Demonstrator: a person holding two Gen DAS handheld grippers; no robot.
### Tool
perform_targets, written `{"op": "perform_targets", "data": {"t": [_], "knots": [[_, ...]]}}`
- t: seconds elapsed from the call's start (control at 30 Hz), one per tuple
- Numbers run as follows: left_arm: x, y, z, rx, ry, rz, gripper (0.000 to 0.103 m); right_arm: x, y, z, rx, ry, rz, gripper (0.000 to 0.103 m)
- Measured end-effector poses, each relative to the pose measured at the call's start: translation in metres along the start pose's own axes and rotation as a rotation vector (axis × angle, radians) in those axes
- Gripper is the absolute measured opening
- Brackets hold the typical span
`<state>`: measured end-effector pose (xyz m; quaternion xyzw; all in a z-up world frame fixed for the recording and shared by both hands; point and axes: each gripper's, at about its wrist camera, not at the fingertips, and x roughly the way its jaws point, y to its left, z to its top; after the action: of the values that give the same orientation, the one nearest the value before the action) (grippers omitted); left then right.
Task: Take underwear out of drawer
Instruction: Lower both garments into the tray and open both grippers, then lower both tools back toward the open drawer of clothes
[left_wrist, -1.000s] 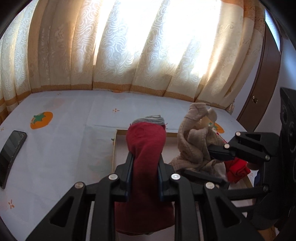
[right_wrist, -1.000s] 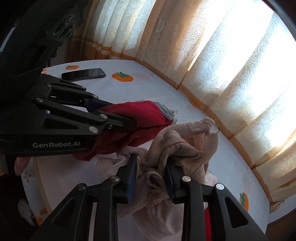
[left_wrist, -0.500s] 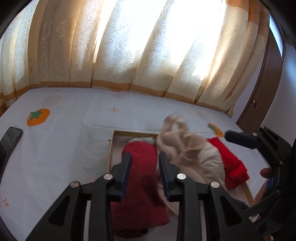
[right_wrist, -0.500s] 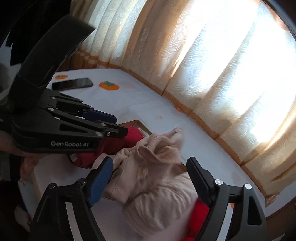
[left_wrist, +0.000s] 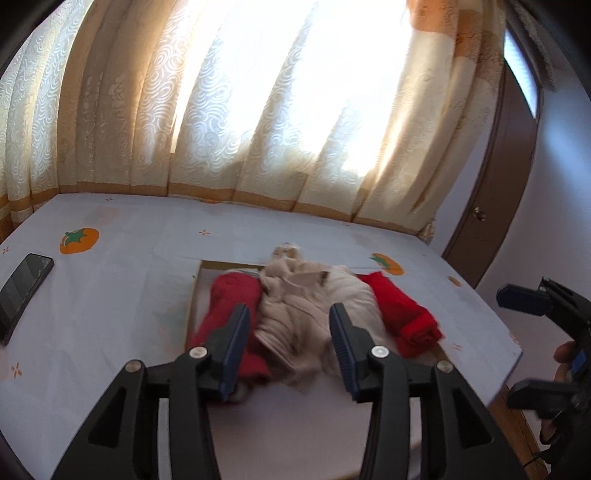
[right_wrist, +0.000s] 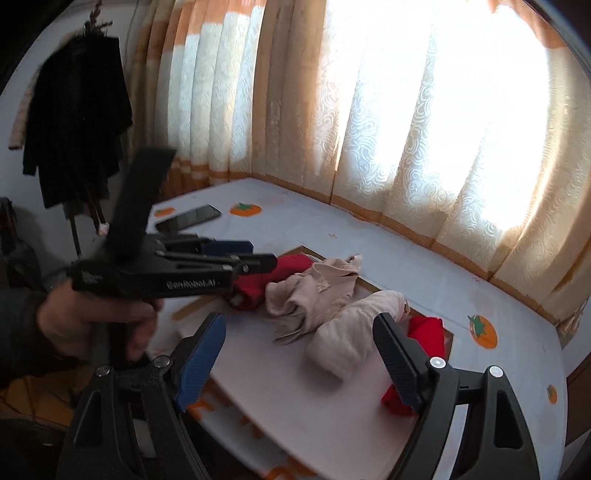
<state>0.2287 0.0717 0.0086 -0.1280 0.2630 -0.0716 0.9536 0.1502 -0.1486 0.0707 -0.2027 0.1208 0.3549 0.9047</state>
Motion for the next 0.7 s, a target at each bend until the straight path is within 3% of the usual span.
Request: {"op": "perform_targets", "data": {"t": [0.43,0.7], "knots": [[-0.079,-0.056,-0.05,0.077,-0.055,-0.121,0.057,-0.101,0.044,-0.022,-0.005,-0.079,0.014,0.088],[-0.11,-0.068,-0.093,0.135,-0.047,-0.089,0.061,-0.122,0.06,-0.079,0.062,-0.046,0.032,0.089]]}}
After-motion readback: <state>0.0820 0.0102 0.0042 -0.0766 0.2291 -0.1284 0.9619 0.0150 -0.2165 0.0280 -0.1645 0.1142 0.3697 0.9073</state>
